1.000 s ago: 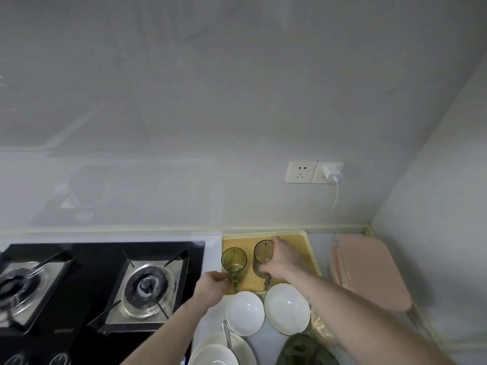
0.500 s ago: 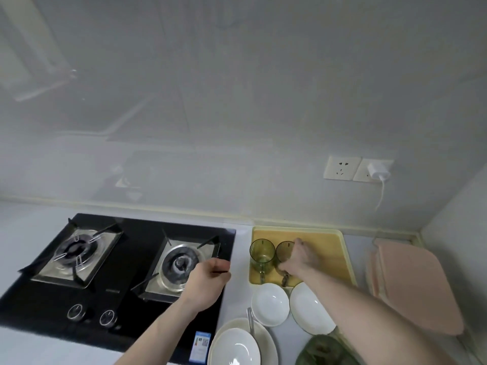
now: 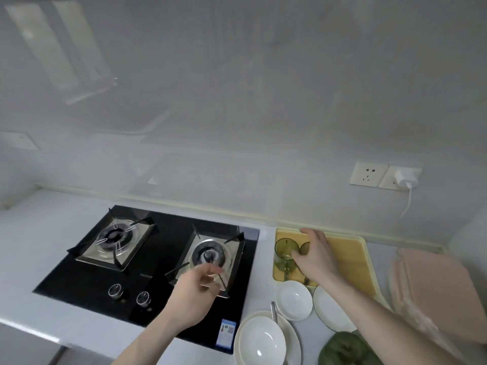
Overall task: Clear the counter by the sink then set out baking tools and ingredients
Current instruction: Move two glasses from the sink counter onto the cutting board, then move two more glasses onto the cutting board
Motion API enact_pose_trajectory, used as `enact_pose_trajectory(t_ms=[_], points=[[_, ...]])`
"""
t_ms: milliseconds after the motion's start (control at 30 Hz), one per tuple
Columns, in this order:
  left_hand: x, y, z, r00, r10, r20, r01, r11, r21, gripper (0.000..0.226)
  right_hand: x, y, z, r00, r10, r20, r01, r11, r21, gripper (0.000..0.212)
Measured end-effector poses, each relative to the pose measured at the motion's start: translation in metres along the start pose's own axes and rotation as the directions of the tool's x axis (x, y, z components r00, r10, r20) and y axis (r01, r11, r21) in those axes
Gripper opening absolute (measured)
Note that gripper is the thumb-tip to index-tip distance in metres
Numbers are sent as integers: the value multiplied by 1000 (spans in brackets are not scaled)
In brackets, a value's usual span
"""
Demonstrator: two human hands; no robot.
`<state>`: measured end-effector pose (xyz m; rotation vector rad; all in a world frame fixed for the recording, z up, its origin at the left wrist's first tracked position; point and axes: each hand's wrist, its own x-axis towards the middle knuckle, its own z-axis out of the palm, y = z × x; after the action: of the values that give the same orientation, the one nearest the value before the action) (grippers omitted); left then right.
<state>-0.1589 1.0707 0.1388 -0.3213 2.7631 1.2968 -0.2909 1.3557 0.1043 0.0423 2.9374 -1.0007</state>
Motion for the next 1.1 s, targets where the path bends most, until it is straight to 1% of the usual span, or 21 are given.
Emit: enact_pose_trajectory(t_ms=[100, 167, 267, 333, 400, 467, 500, 567, 600, 667, 767, 833, 900, 1067, 1100], points=[[-34, -27, -35, 998, -43, -43, 43, 999, 9, 31, -44, -58, 15, 979, -198, 49, 193, 976, 99, 54], [-64, -48, -65, 993, -64, -103, 68, 997, 37, 34, -78, -105, 35, 937, -329, 116, 310, 938, 156, 51], [-110, -85, -109, 977, -42, -211, 64, 993, 99, 36, -128, -170, 74, 839, -503, 209, 463, 860, 212, 51], [-151, -114, -142, 952, -90, -292, 122, 988, 93, 37, -166, -215, 105, 748, -595, 293, 561, 803, 200, 52], [-194, -141, -173, 923, -126, -364, 172, 980, 97, 40, -203, -254, 135, 666, -660, 346, 636, 746, 198, 55], [-230, -166, -196, 896, -141, -421, 207, 972, 115, 43, -235, -285, 159, 596, -699, 395, 665, 706, 244, 57], [-258, -185, -212, 869, -180, -460, 248, 964, 91, 44, -258, -307, 177, 547, -724, 419, 686, 675, 272, 57], [-296, -213, -231, 822, -227, -522, 299, 953, 56, 42, -288, -336, 198, 485, -744, 459, 701, 645, 304, 57], [-320, -229, -242, 787, -261, -560, 338, 940, 36, 40, -307, -353, 211, 443, -758, 478, 709, 623, 331, 57], [-353, -247, -255, 736, -307, -604, 388, 922, 4, 39, -331, -377, 225, 396, -775, 493, 709, 599, 372, 58], [-399, -275, -276, 646, -371, -667, 456, 889, -53, 41, -364, -416, 252, 305, -793, 527, 716, 556, 422, 60], [-418, -290, -286, 602, -399, -692, 485, 871, -80, 41, -378, -436, 265, 250, -804, 540, 719, 528, 453, 61], [-440, -308, -298, 536, -440, -720, 513, 848, -136, 39, -396, -463, 283, 178, -810, 559, 726, 491, 481, 63], [-469, -343, -329, 412, -481, -774, 556, 805, -204, 38, -424, -521, 330, 72, -819, 569, 722, 436, 537, 64], [-472, -347, -334, 395, -487, -779, 566, 797, -212, 38, -427, -529, 337, 59, -816, 575, 717, 436, 545, 64]])
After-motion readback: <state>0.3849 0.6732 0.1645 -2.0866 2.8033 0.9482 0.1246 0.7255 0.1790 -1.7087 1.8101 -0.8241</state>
